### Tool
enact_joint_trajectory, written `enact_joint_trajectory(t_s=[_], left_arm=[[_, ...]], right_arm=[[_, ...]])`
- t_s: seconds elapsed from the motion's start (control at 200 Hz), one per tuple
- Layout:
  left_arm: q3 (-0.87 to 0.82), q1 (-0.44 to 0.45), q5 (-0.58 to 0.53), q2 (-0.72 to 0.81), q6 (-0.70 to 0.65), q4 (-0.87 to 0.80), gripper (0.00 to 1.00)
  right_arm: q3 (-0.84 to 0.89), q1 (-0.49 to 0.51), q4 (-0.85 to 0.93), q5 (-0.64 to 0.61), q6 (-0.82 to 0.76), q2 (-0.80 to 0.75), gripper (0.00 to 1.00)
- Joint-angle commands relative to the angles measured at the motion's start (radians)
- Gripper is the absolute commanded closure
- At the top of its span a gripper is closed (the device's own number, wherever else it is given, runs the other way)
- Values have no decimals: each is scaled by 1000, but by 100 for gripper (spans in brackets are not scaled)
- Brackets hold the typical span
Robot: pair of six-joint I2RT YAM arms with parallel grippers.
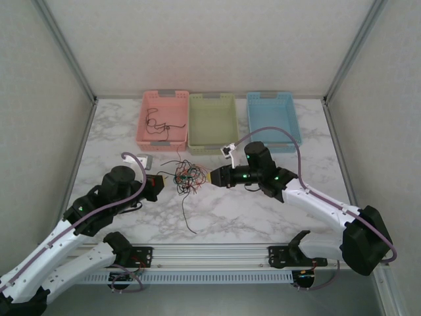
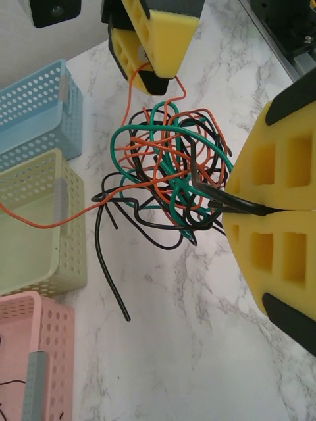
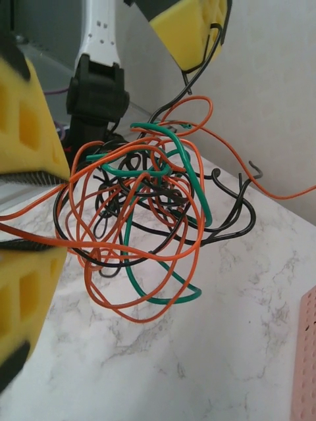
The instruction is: Untangle the cables
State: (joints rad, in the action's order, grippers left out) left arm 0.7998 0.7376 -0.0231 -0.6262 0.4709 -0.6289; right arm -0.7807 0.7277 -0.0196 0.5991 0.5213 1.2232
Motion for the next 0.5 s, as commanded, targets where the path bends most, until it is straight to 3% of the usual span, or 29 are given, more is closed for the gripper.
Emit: enact_joint_trajectory(t_s=[0.0, 0.1, 0.365, 0.496], left_arm=[[13, -9, 1, 9, -16, 25, 100], [20, -9, -37, 11, -14, 5, 100], [65, -9, -259, 6, 26, -146, 100], [73, -9, -322, 21, 42, -185, 100]], right_arm=[[8, 10, -22, 10, 10, 6, 83], [-3, 10, 23, -46, -1, -25, 100], [-122, -13, 372, -409, -183, -172, 100], [-161, -34, 527, -671, -192, -203, 100]])
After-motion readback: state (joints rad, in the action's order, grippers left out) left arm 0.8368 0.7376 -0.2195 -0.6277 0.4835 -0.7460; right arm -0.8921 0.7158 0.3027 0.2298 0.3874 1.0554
